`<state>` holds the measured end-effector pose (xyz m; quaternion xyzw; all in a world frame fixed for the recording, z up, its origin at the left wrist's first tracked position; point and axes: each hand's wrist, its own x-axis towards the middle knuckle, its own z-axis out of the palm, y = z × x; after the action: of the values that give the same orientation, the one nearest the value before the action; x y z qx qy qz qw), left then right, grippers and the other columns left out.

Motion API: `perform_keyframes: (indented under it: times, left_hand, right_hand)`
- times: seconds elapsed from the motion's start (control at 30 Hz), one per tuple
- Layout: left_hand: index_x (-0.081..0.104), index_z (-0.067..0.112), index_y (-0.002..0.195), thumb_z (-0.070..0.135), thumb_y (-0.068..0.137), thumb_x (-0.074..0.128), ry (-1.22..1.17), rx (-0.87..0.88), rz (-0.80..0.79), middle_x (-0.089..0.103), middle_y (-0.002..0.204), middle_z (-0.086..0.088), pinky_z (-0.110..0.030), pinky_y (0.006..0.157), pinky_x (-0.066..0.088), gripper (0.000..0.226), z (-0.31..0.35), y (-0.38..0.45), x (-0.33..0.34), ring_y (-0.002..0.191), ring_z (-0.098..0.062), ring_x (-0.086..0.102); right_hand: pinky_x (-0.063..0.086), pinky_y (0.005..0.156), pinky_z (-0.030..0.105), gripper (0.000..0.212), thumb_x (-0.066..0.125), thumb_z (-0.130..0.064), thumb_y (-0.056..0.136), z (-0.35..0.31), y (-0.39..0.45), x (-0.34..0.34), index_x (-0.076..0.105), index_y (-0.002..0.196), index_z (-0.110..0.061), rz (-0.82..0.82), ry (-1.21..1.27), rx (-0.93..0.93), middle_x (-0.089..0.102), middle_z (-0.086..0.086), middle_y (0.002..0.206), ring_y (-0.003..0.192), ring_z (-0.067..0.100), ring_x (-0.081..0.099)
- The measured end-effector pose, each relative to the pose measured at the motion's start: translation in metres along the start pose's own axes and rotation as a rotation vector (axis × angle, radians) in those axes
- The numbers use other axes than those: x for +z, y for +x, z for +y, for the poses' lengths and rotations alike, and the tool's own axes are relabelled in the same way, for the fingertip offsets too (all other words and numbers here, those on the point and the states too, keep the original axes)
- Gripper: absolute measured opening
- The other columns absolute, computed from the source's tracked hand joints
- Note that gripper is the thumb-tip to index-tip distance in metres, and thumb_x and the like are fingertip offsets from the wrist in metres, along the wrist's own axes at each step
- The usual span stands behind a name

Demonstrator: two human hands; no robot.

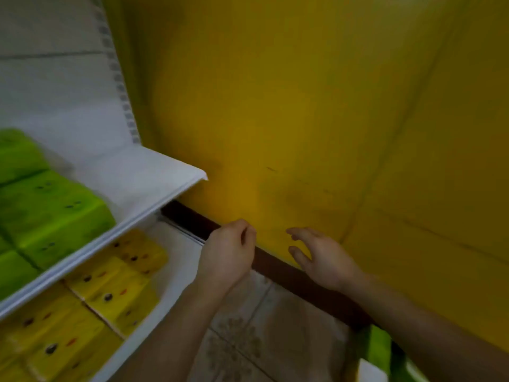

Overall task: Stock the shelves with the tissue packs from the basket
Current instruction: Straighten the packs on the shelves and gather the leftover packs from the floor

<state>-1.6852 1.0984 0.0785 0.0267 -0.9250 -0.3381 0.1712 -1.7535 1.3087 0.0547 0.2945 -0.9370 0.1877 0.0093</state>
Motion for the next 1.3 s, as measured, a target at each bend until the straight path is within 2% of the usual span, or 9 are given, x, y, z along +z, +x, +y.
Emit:
perform_keyframes:
  times: [0.27,0.47,0.63,0.73,0.8,0.87,1.0,1.17,1.3]
  left_hand:
    - [0.065,0.024,0.101,0.028,0.1,0.047,-0.145,-0.11,-0.688,0.069,0.099,0.001,-0.036,0.082,0.053,0.019,0.035,-0.085,0.217,0.09,-0.018,0.064]
    - [0.057,0.019,0.109,0.023,0.099,0.04,-0.108,-0.342,-0.973,0.062,0.111,-0.005,-0.039,0.09,0.051,0.02,0.019,-0.142,0.305,0.098,-0.021,0.059]
    - [0.049,0.026,0.131,0.023,0.099,0.043,-0.179,-0.456,-1.027,0.055,0.134,-0.001,-0.031,0.096,0.048,0.032,0.0,-0.154,0.315,0.111,-0.017,0.055]
    - [0.03,0.035,0.147,0.028,0.09,0.067,-0.439,-0.419,-1.093,0.037,0.147,0.013,-0.018,0.095,0.042,0.069,0.0,-0.15,0.294,0.129,-0.004,0.043]
    - [0.032,0.053,0.134,0.023,0.084,0.076,-0.623,-0.312,-1.071,0.045,0.135,0.028,-0.013,0.087,0.047,0.072,0.01,-0.144,0.279,0.115,0.015,0.05]
    - [0.033,0.061,0.125,0.022,0.082,0.077,-0.678,-0.259,-0.941,0.055,0.124,0.028,-0.022,0.084,0.054,0.072,0.014,-0.139,0.271,0.107,0.012,0.056]
    - [0.04,0.052,0.133,0.032,0.084,0.075,-0.712,-0.37,-0.774,0.061,0.122,0.024,-0.021,0.084,0.052,0.064,0.009,-0.125,0.244,0.104,0.008,0.061]
    - [0.055,0.041,0.13,0.031,0.089,0.068,-0.89,-0.614,-0.682,0.07,0.116,0.018,-0.025,0.086,0.051,0.044,-0.015,-0.111,0.197,0.103,-0.002,0.067]
    - [0.055,0.039,0.127,0.064,0.082,0.062,-0.977,-0.815,-0.49,0.073,0.112,0.006,-0.049,0.1,0.05,0.053,-0.035,-0.114,0.17,0.105,-0.018,0.069]
  right_hand:
    - [0.041,0.104,0.036,0.066,0.056,-0.037,0.091,0.144,-0.182,0.061,0.029,0.15,-0.023,-0.325,-0.185,0.485,0.044,0.006,0.146,0.133,0.028,0.042]
    - [0.01,0.12,0.052,0.112,0.065,-0.067,0.075,0.179,-0.239,0.151,-0.002,0.155,-0.025,-0.743,-0.364,0.406,0.001,0.019,0.162,0.149,0.039,0.001]
    - [0.029,0.11,0.053,0.086,0.063,-0.056,0.07,0.189,-0.241,0.186,0.031,0.145,-0.027,-0.553,-0.374,0.36,0.042,0.018,0.135,0.128,0.04,0.039]
    - [0.047,0.091,0.039,0.082,0.046,-0.07,0.069,0.174,-0.229,0.164,0.035,0.141,-0.034,-0.397,-0.039,0.518,0.042,0.005,0.124,0.111,0.031,0.052]
    - [0.045,0.094,0.035,0.074,0.048,-0.07,0.079,0.16,-0.211,0.143,0.039,0.144,-0.035,-0.292,0.211,0.671,0.045,0.0,0.129,0.114,0.026,0.055]
    - [0.041,0.103,0.033,0.055,0.046,-0.068,0.089,0.144,-0.188,0.121,0.057,0.132,-0.035,-0.186,0.504,0.791,0.057,-0.007,0.131,0.12,0.016,0.054]
    - [0.05,0.087,0.036,0.069,0.032,-0.082,0.084,0.119,-0.16,0.088,0.074,0.094,-0.028,-0.145,0.728,0.824,0.075,-0.005,0.087,0.087,0.011,0.068]
    - [0.053,0.071,0.025,0.034,0.058,-0.046,0.089,0.091,-0.134,0.082,0.072,0.108,-0.021,-0.176,1.022,0.679,0.076,-0.001,0.093,0.09,0.015,0.071]
    - [0.058,0.075,0.03,0.026,0.064,-0.036,0.09,0.067,-0.111,0.097,0.069,0.109,-0.019,-0.079,1.021,0.554,0.074,0.006,0.097,0.096,0.024,0.07]
